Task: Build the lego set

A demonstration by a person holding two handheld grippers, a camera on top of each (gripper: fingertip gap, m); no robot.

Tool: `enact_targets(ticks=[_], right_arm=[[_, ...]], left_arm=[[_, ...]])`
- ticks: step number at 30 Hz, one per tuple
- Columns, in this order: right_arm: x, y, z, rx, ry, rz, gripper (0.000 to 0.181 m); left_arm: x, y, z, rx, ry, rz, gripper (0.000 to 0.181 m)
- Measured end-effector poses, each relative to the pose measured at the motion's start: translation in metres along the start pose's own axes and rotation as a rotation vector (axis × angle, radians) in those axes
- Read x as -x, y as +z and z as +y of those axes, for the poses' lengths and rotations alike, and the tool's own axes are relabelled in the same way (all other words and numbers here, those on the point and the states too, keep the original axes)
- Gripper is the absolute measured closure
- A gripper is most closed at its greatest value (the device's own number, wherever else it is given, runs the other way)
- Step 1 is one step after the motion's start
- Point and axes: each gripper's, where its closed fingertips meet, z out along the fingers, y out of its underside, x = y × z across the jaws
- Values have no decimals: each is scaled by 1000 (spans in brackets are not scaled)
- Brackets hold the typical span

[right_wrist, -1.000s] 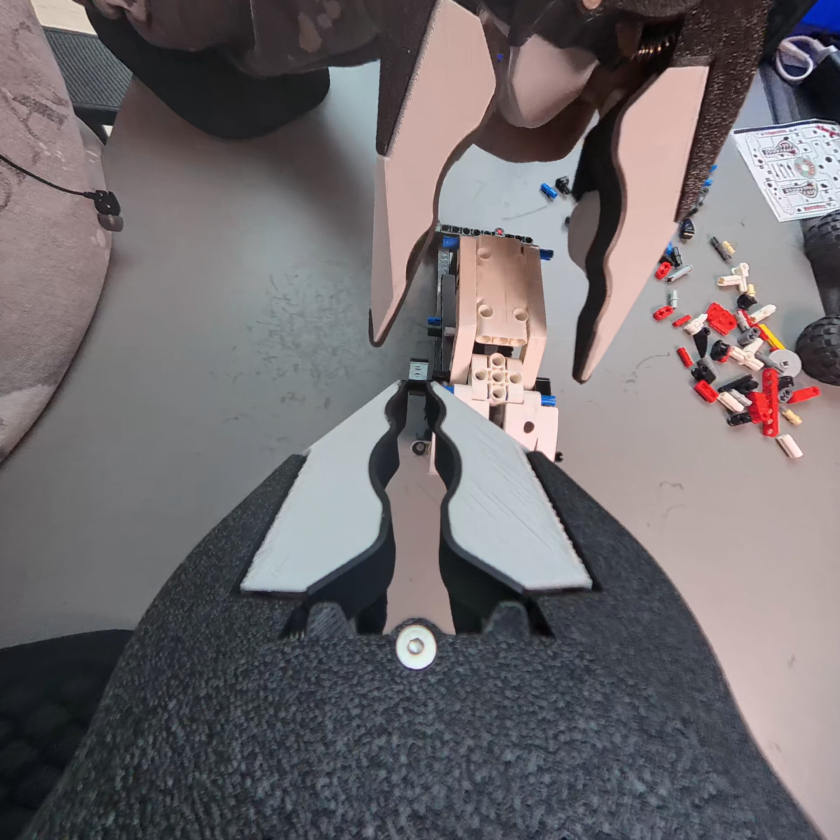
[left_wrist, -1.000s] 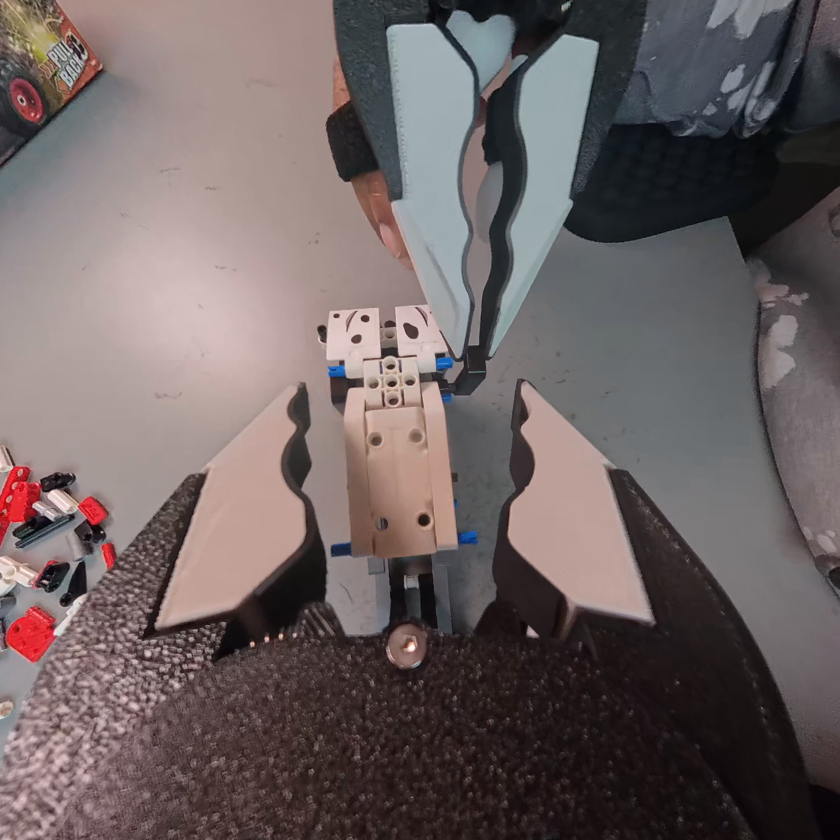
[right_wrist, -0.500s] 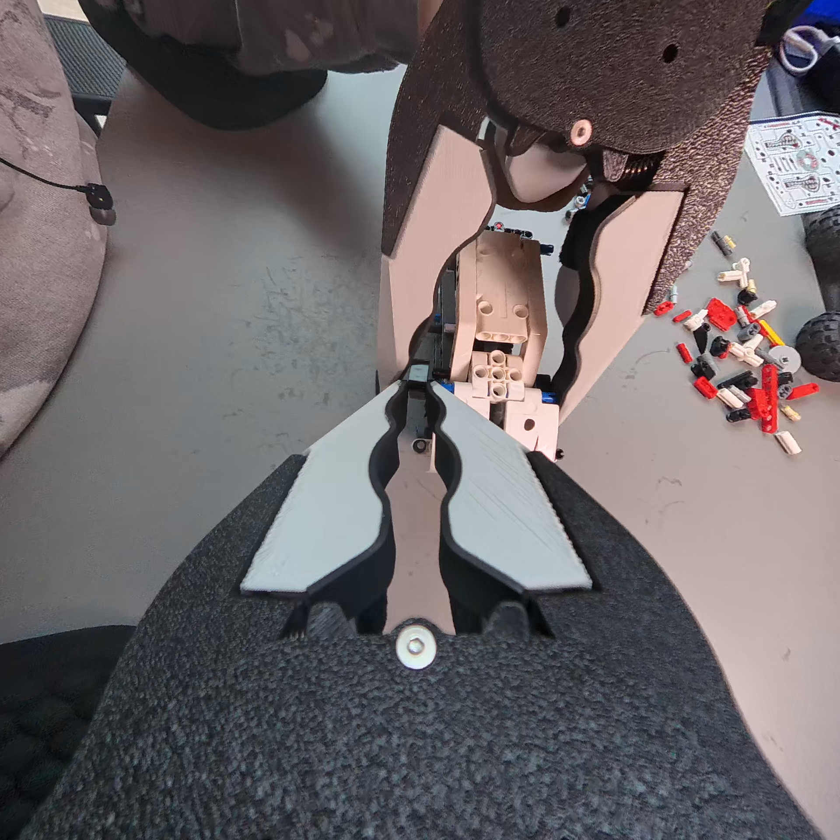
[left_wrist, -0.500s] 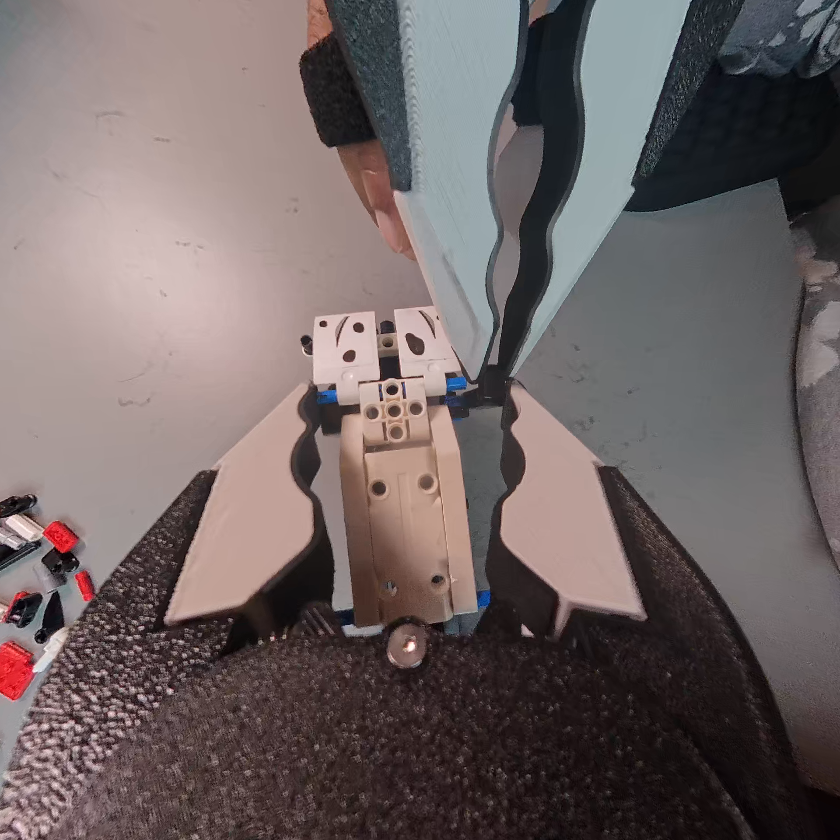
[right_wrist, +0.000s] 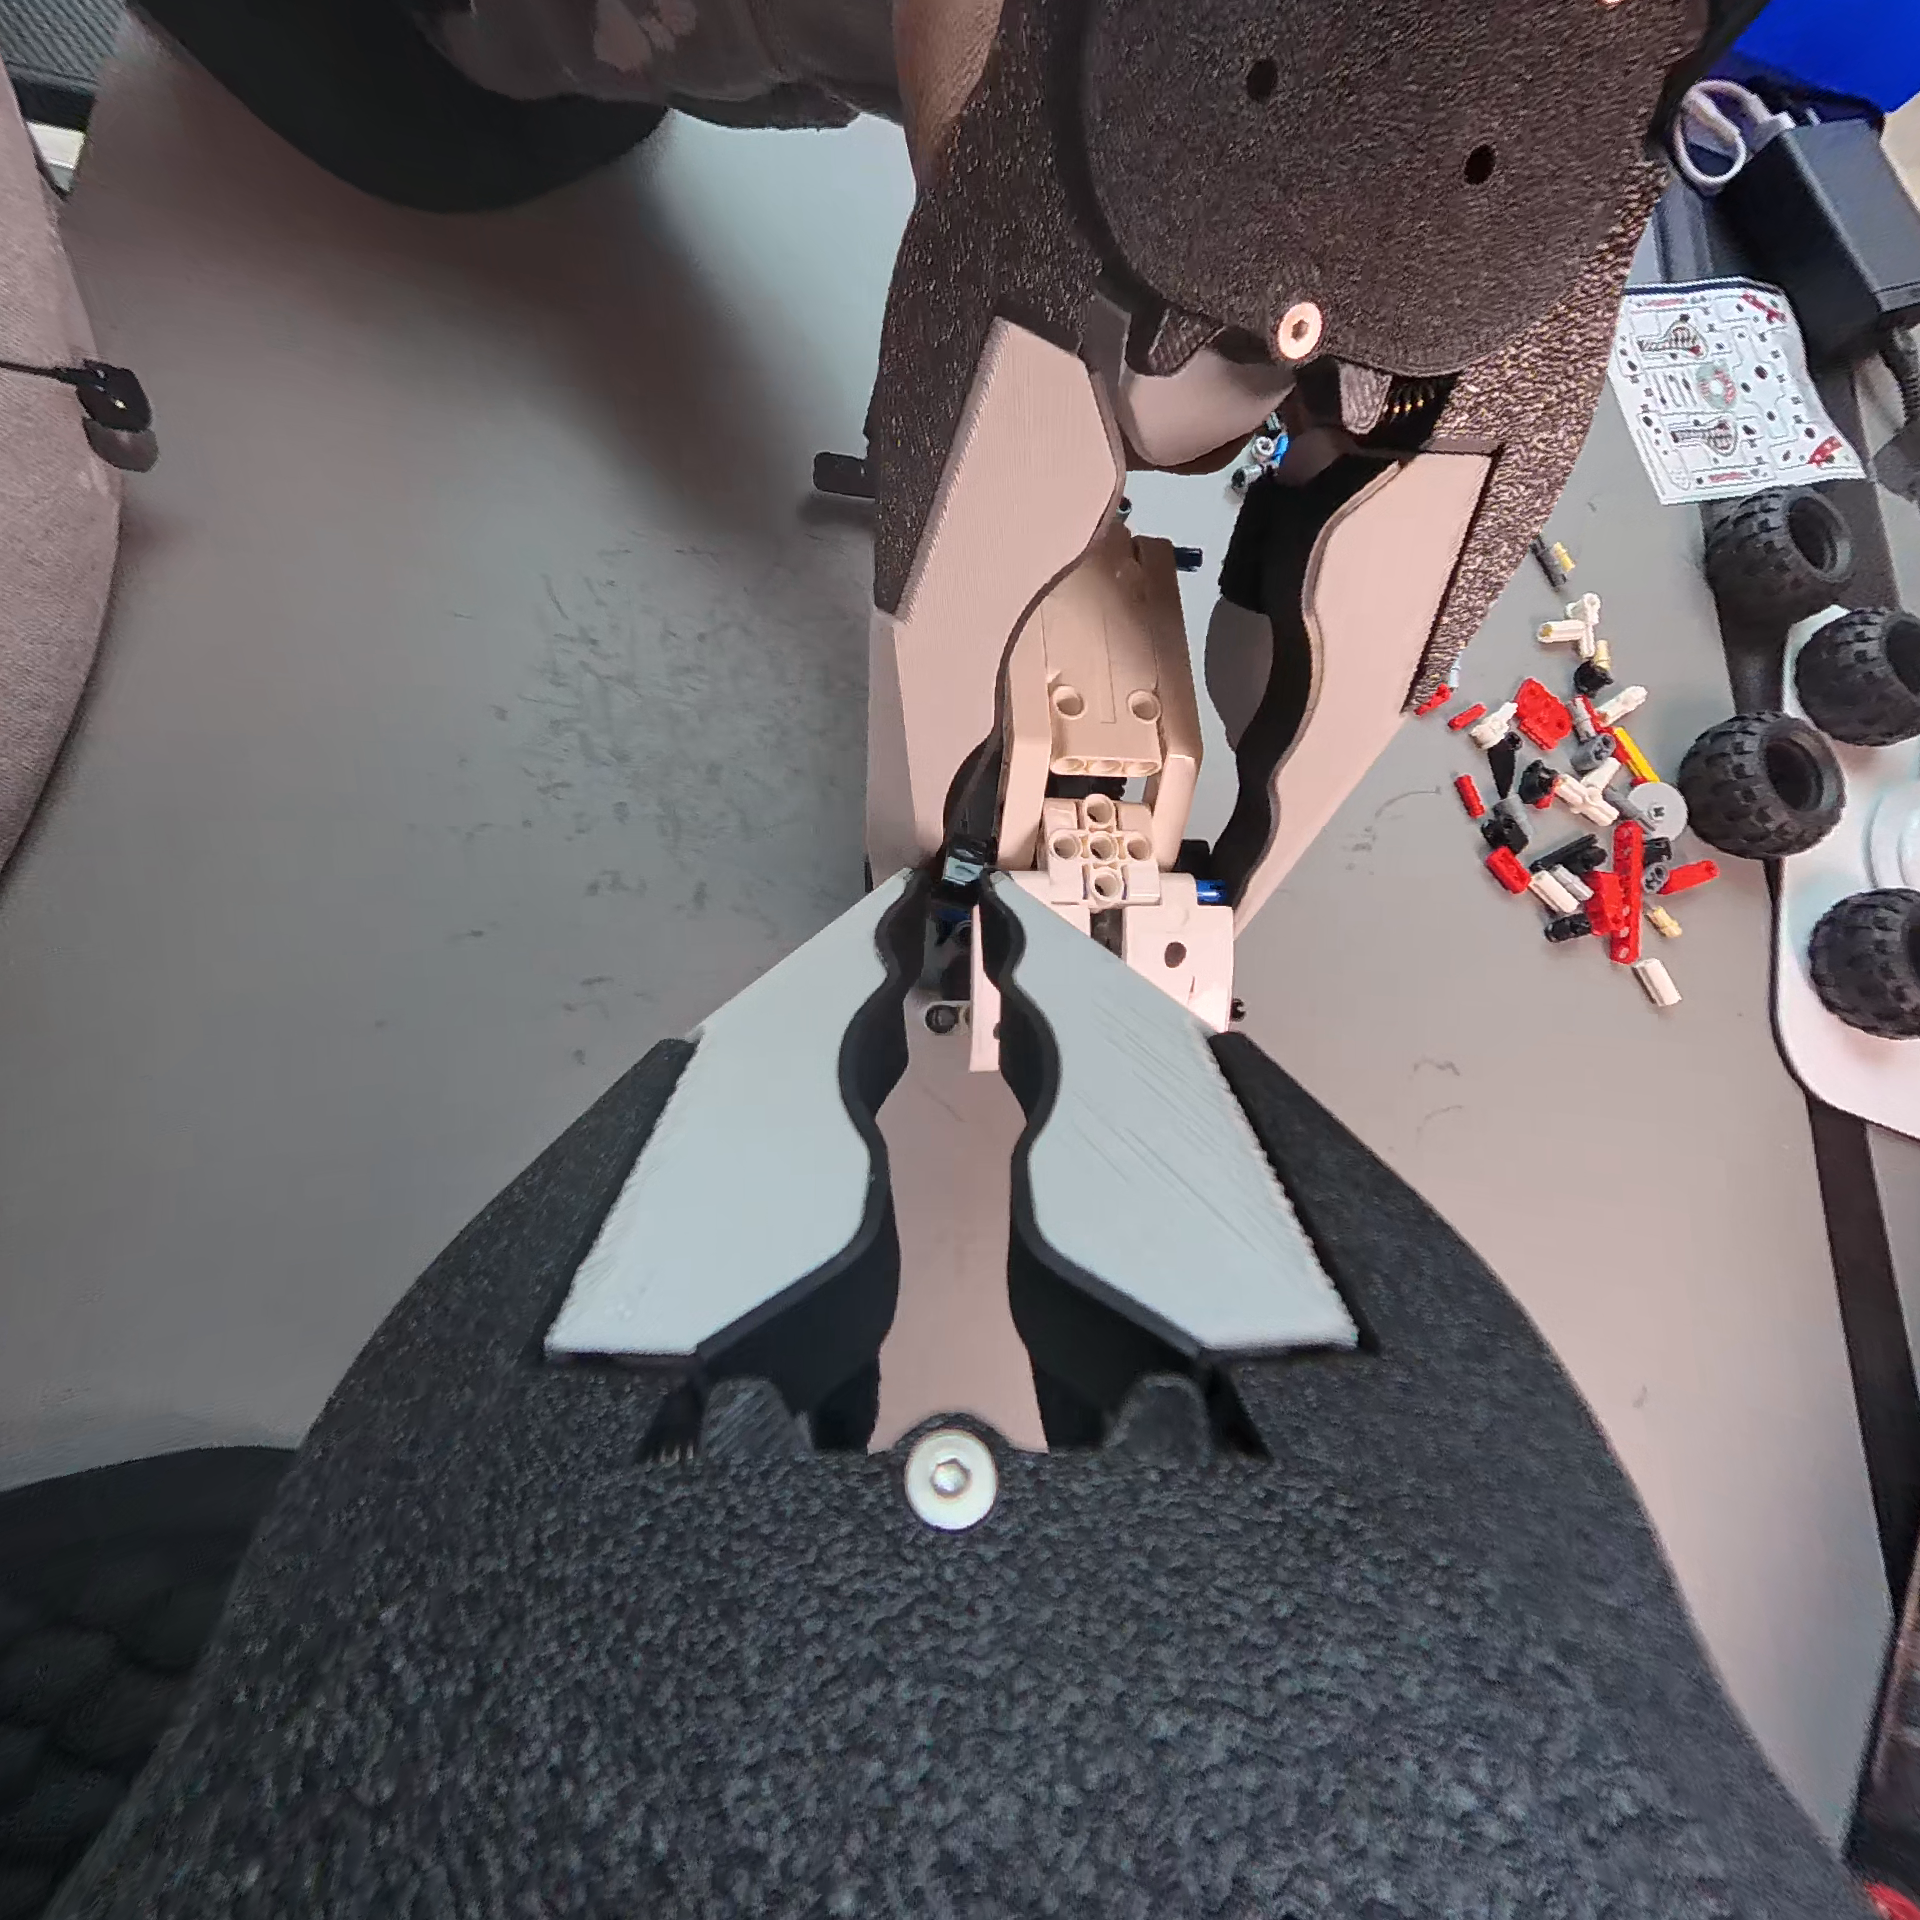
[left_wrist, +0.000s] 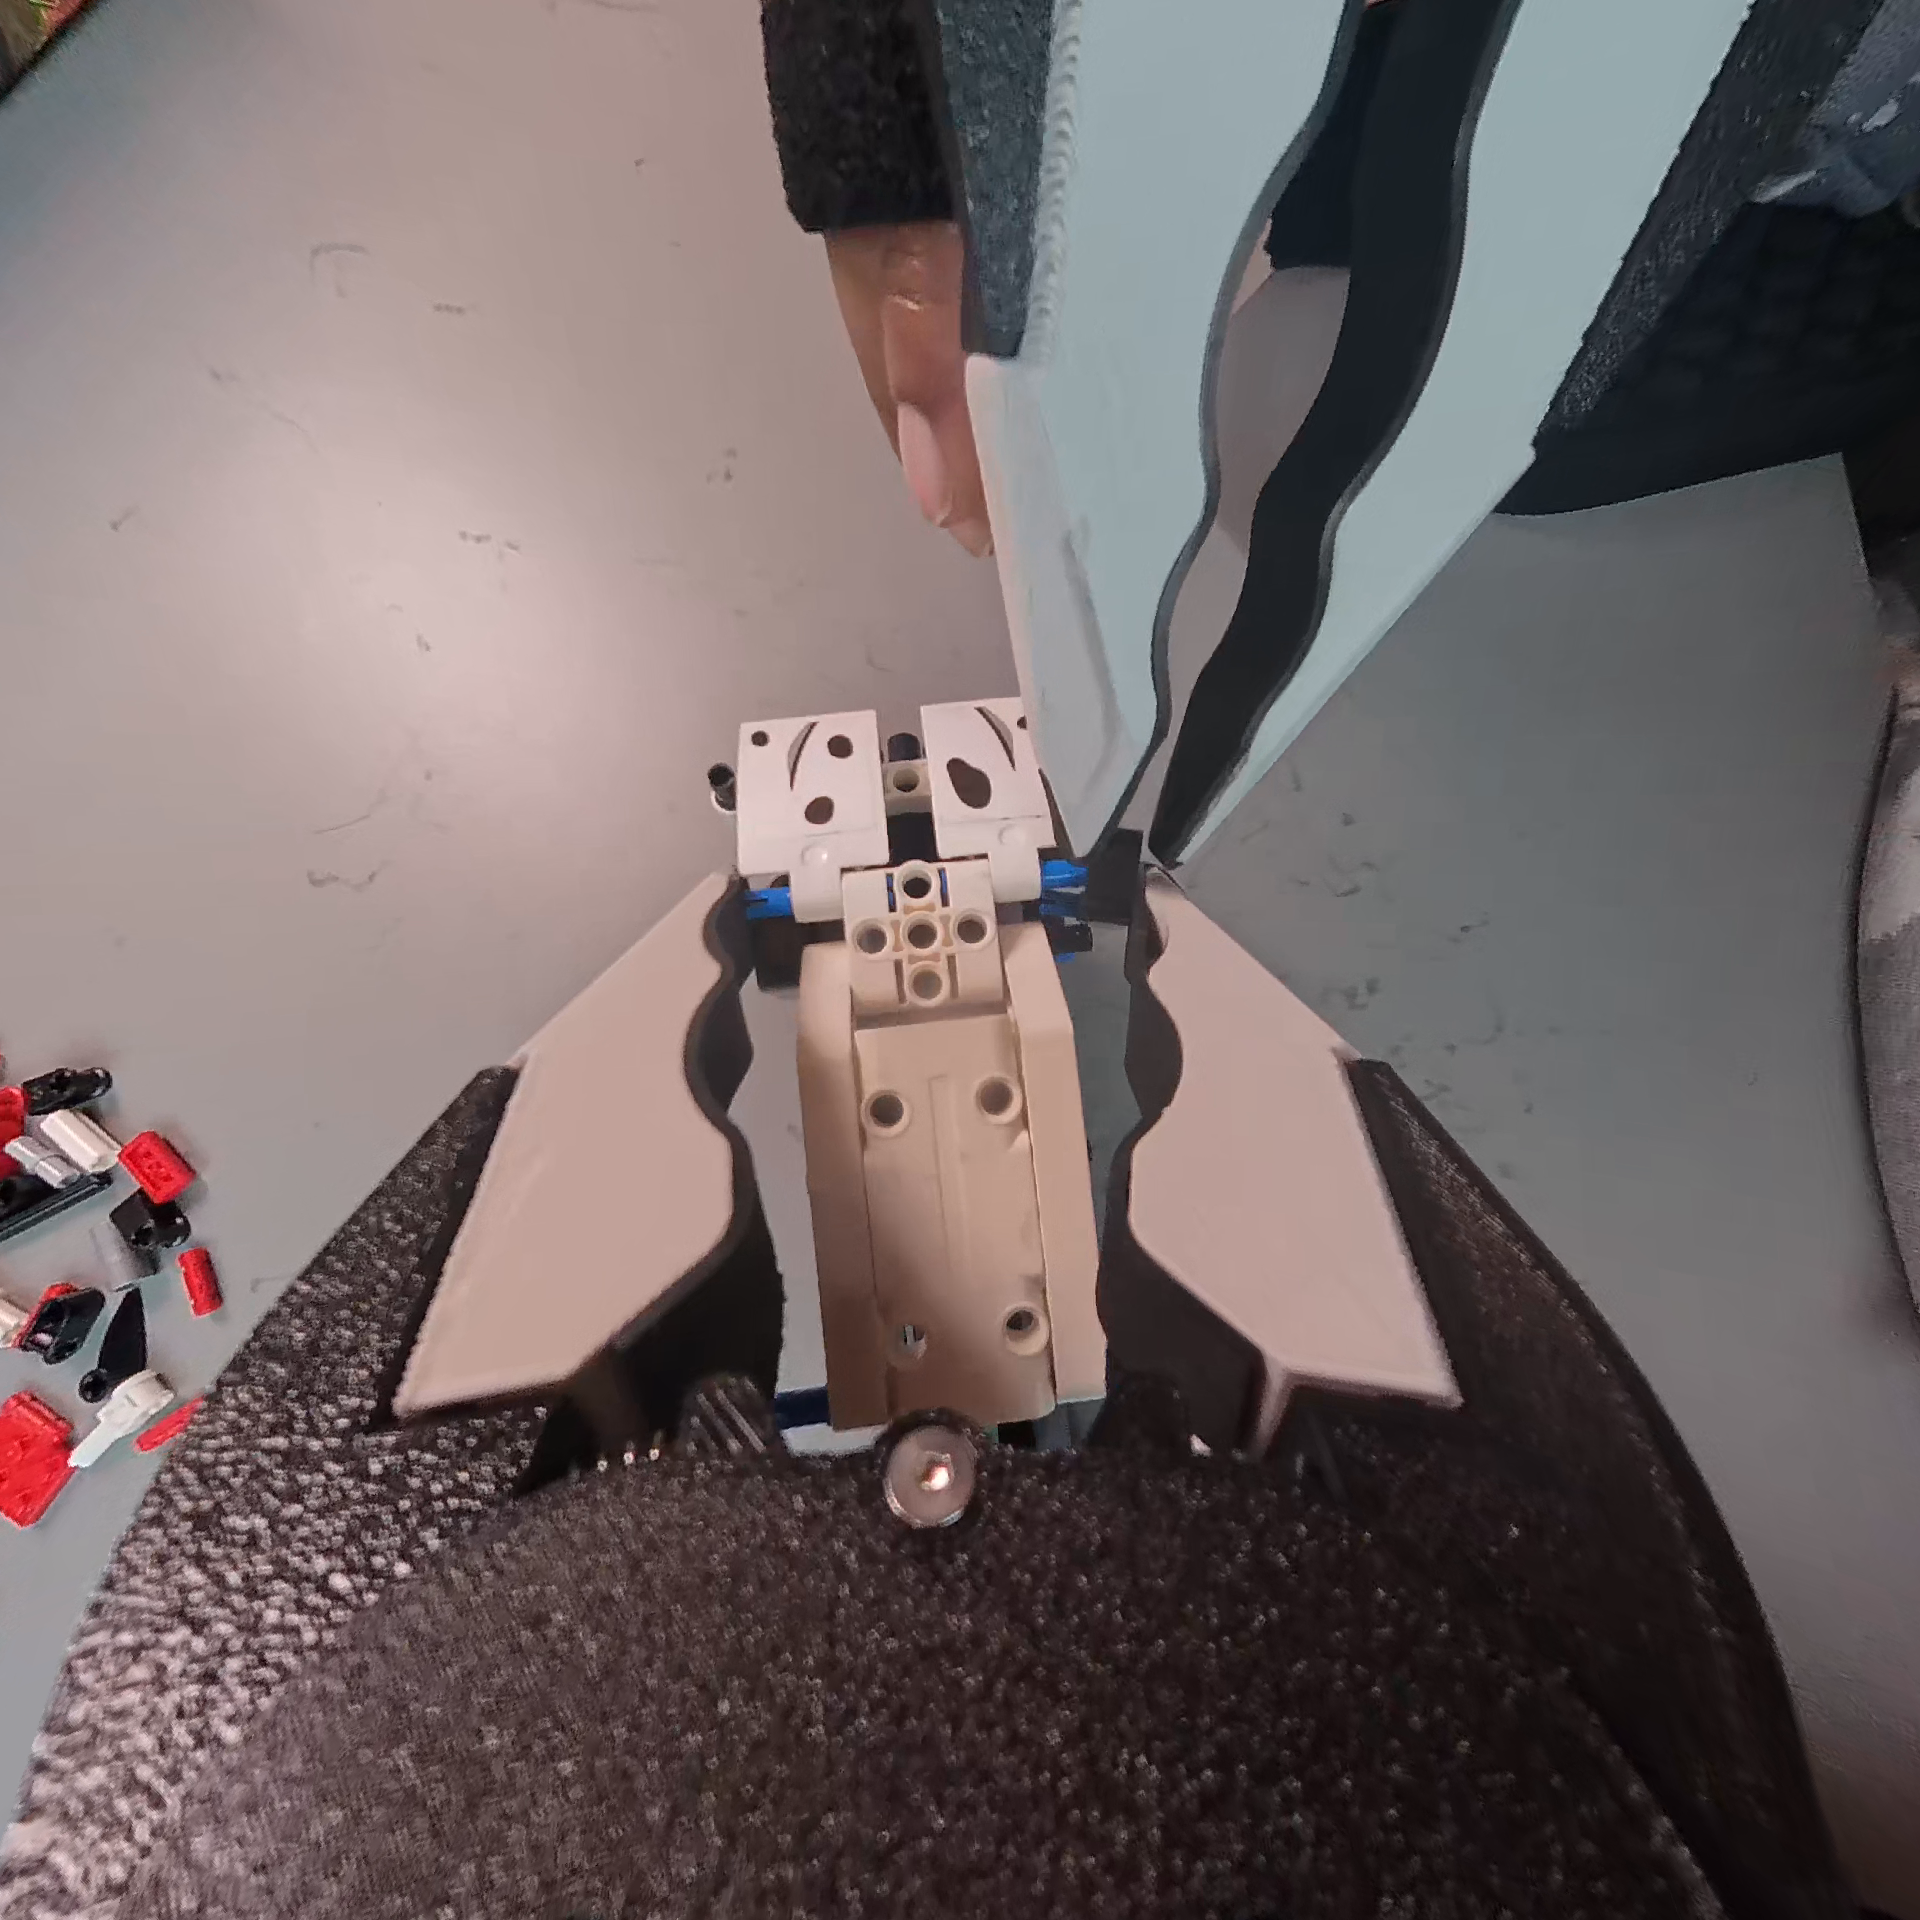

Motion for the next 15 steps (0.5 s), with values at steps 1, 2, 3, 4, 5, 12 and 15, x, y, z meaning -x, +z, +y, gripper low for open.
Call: enact_targets(ticks=[1,2,3,4,5,12,15], right_arm=[[0,0,-2,-3,-1,4,171],[1,1,-3,-7,0,9,170],[0,1,-4,-6,2,18,171],[0,1,-3,-1,2,22,170],[0,2,-3,-3,3,19,172],[2,2,-2,-47,-17,19,175],[1,2,-3,-79,-48,24,176]], left_arm=[[0,0,0,0,0,-5,109],[0,0,0,-1,0,-9,109],[0,0,0,0,0,-14,109],[0,0,1,1,1,-18,109],[0,0,1,0,3,-21,109],[-1,1,2,-6,26,-25,108],[-1,1,2,-16,28,-23,108]])
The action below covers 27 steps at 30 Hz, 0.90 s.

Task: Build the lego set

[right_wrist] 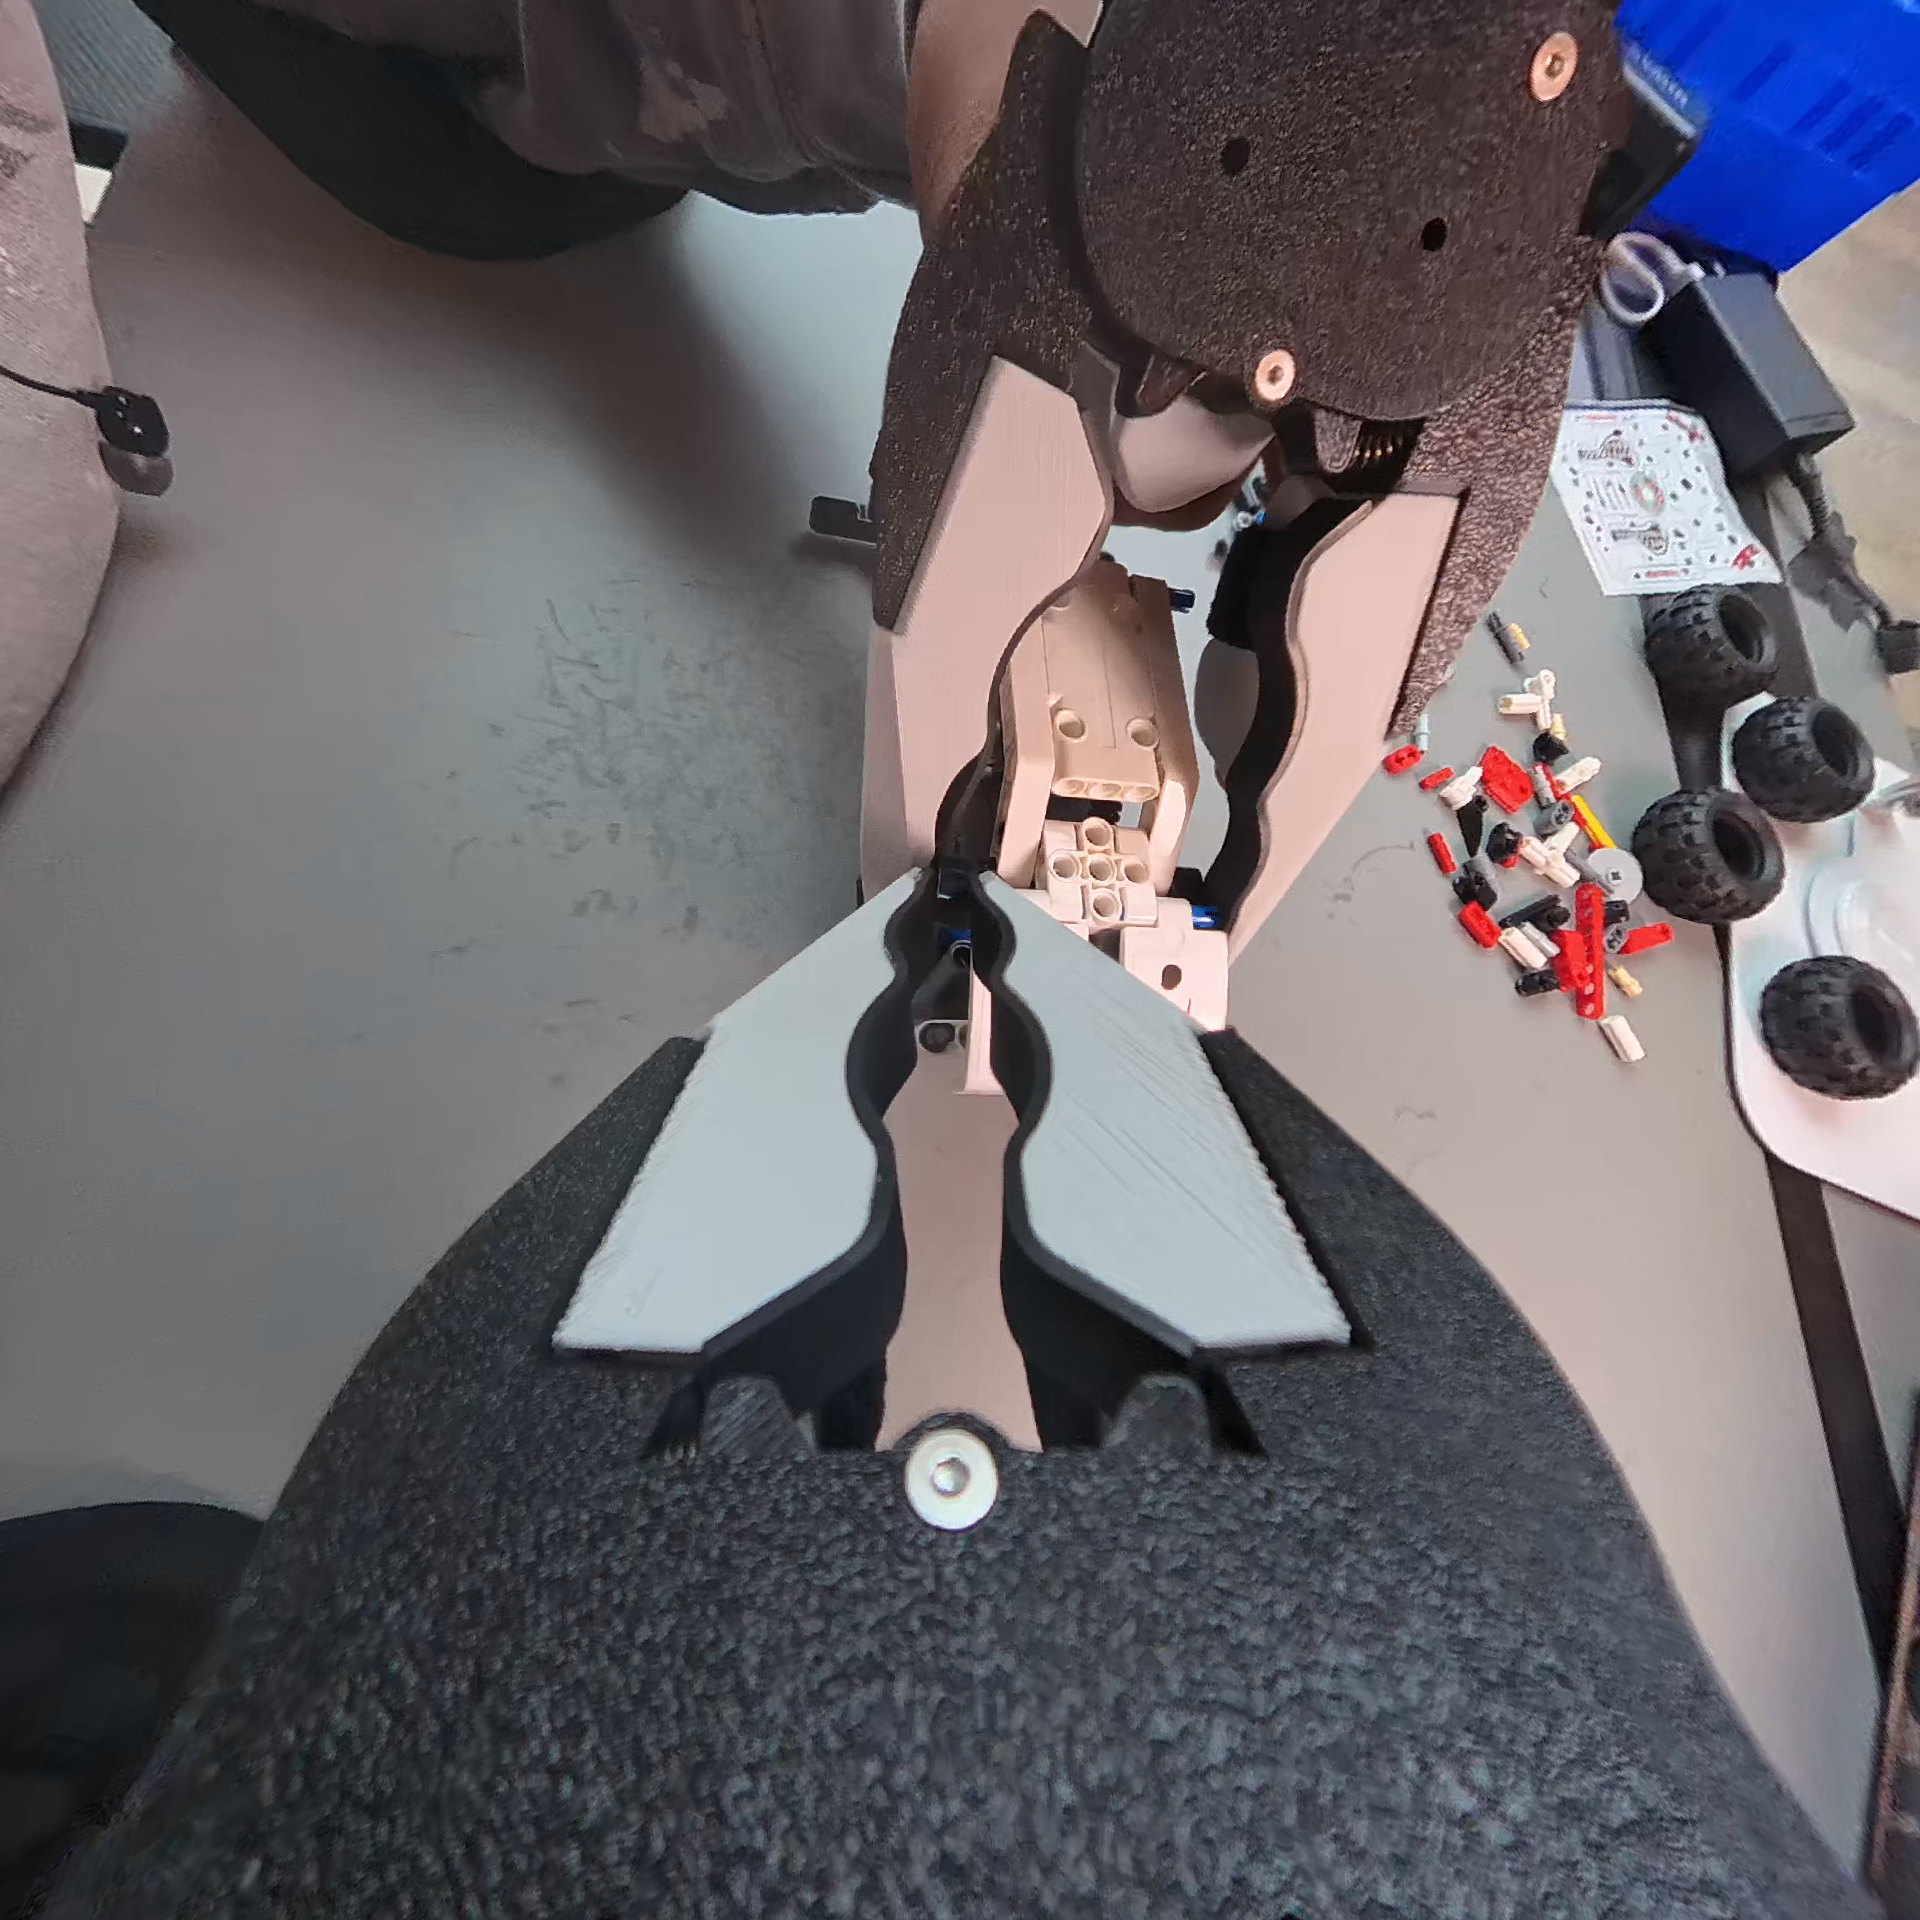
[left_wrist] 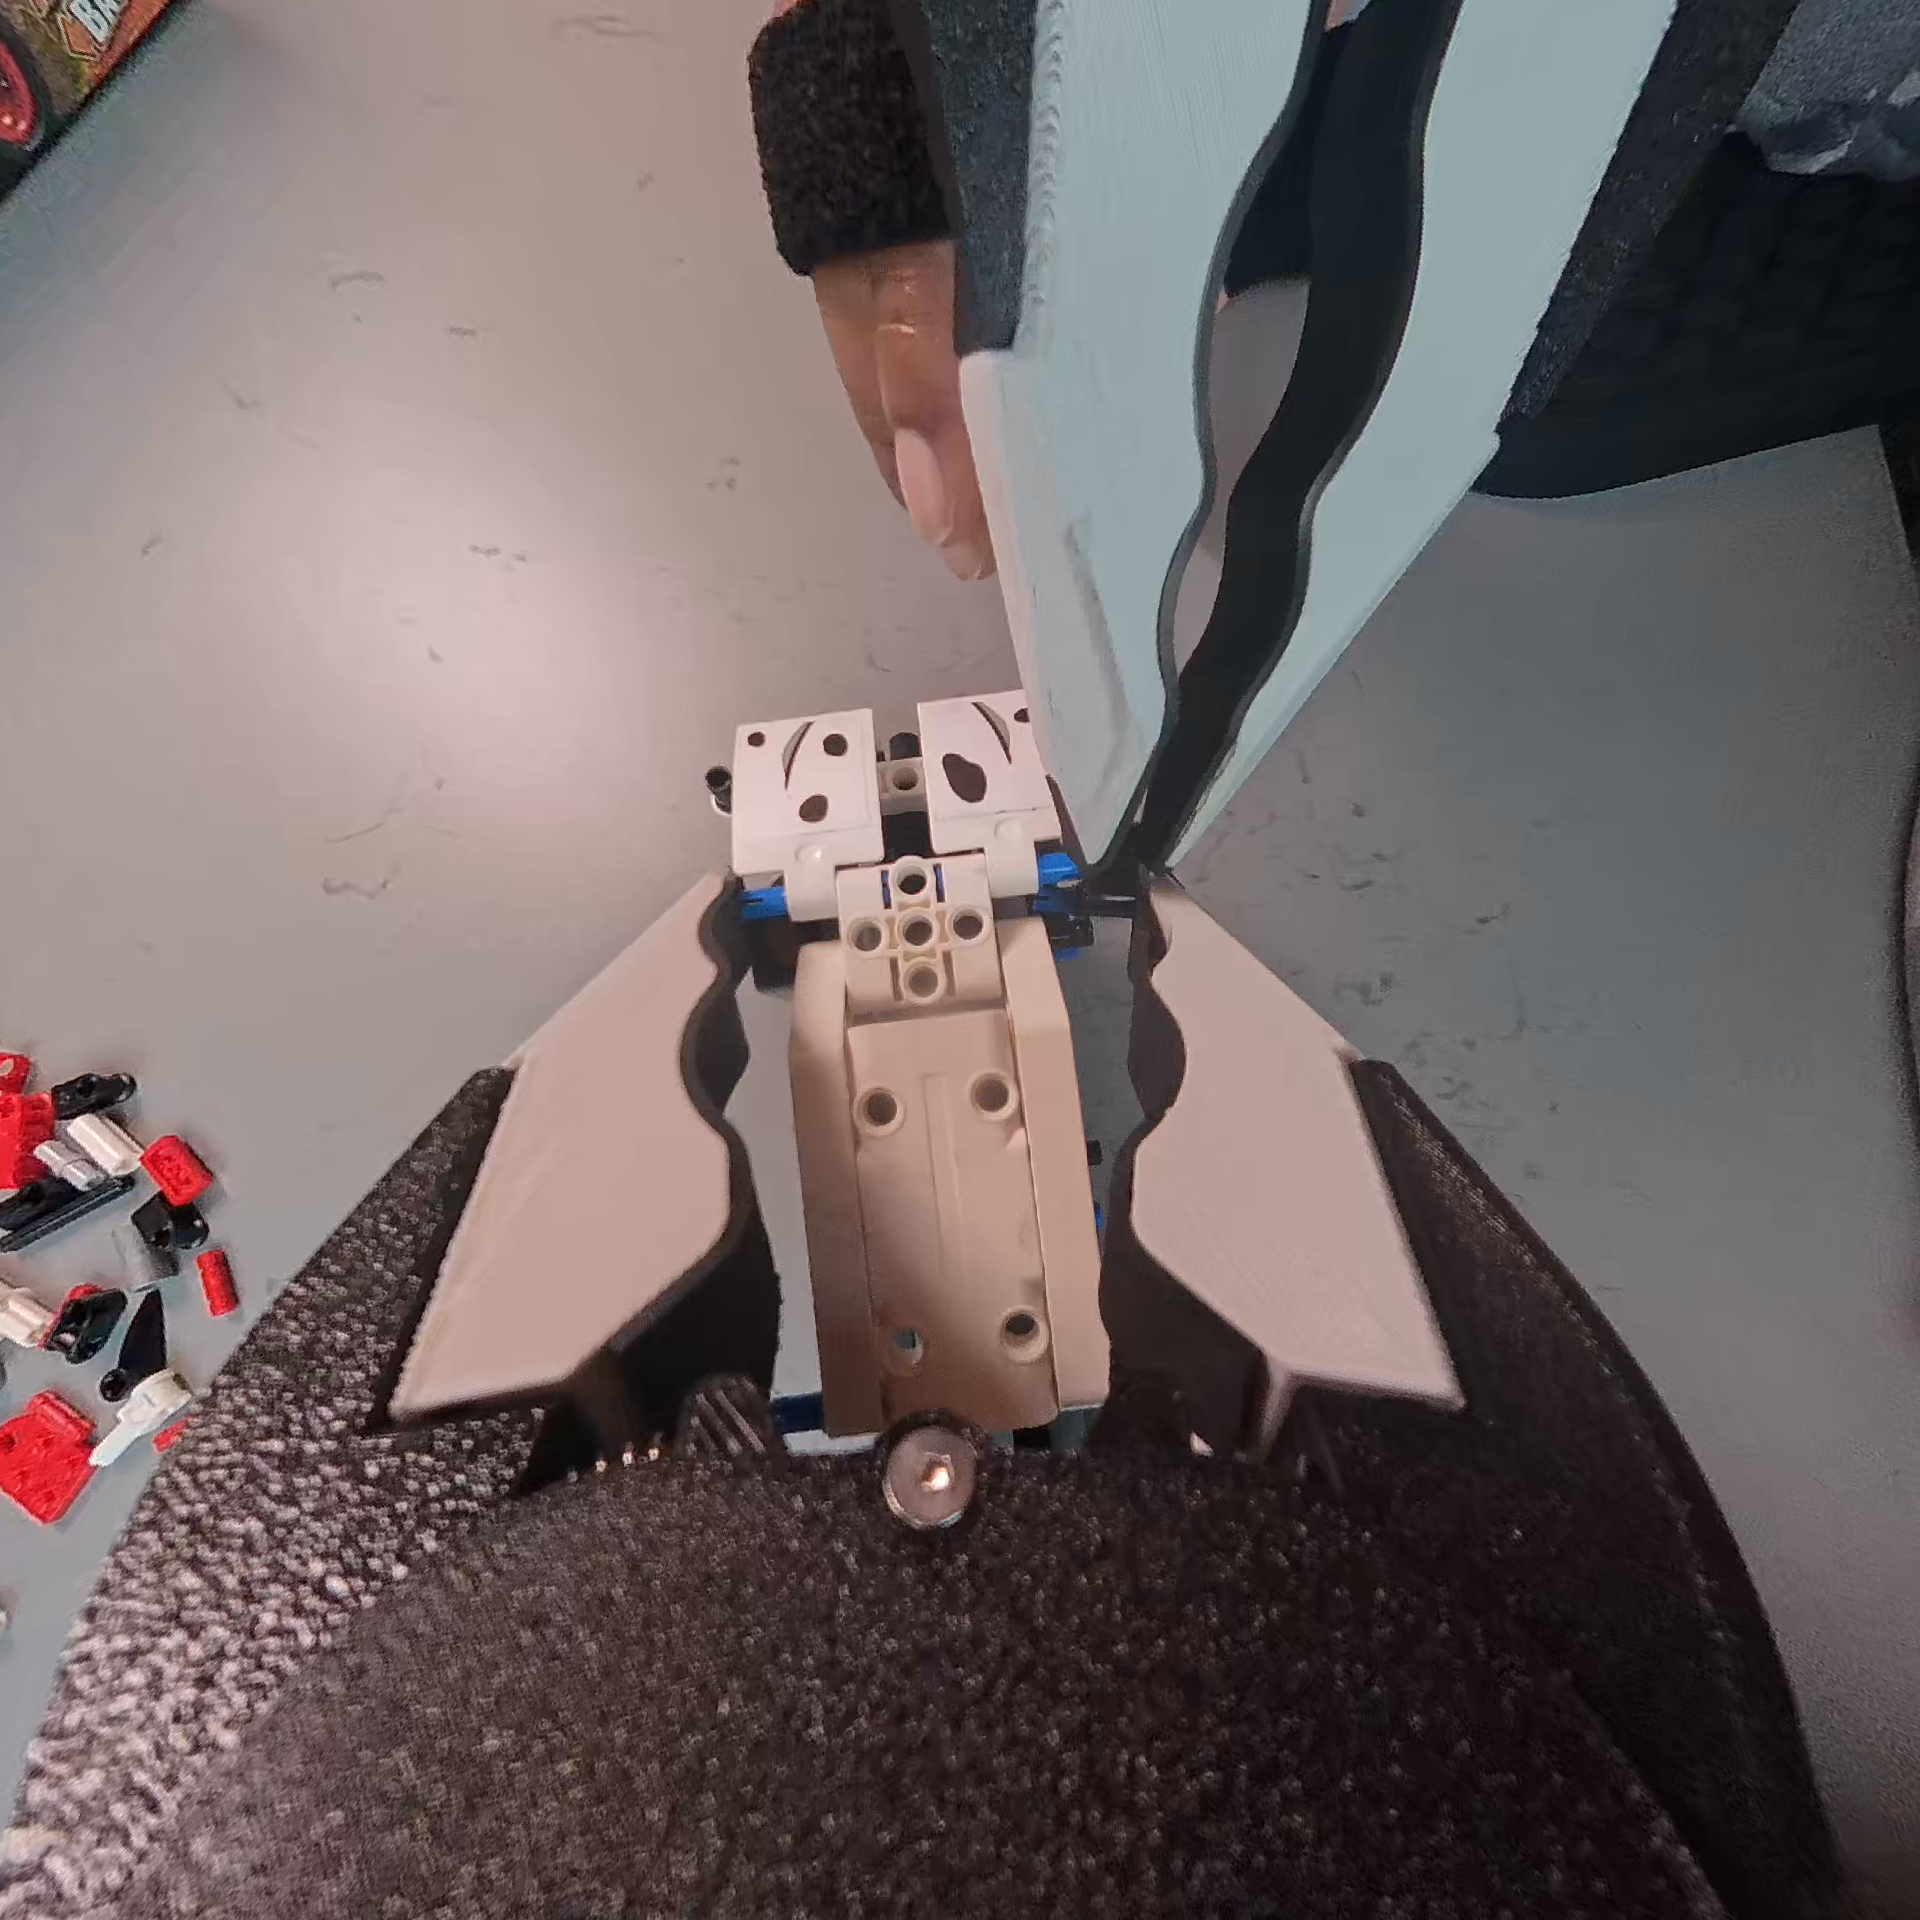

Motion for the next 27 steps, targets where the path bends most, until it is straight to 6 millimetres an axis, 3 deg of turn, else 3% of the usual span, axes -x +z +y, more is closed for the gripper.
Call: enact_targets(ticks=[11,21,27], right_arm=[[-1,-1,-1,-116,-116,57,174],[-24,-3,4,-170,92,157,124],[-26,-1,5,-211,141,139,118]], left_arm=[[1,1,-1,-55,11,-28,107],[-2,1,-1,-80,-8,-12,106],[-3,-1,-2,-106,-24,15,106]])
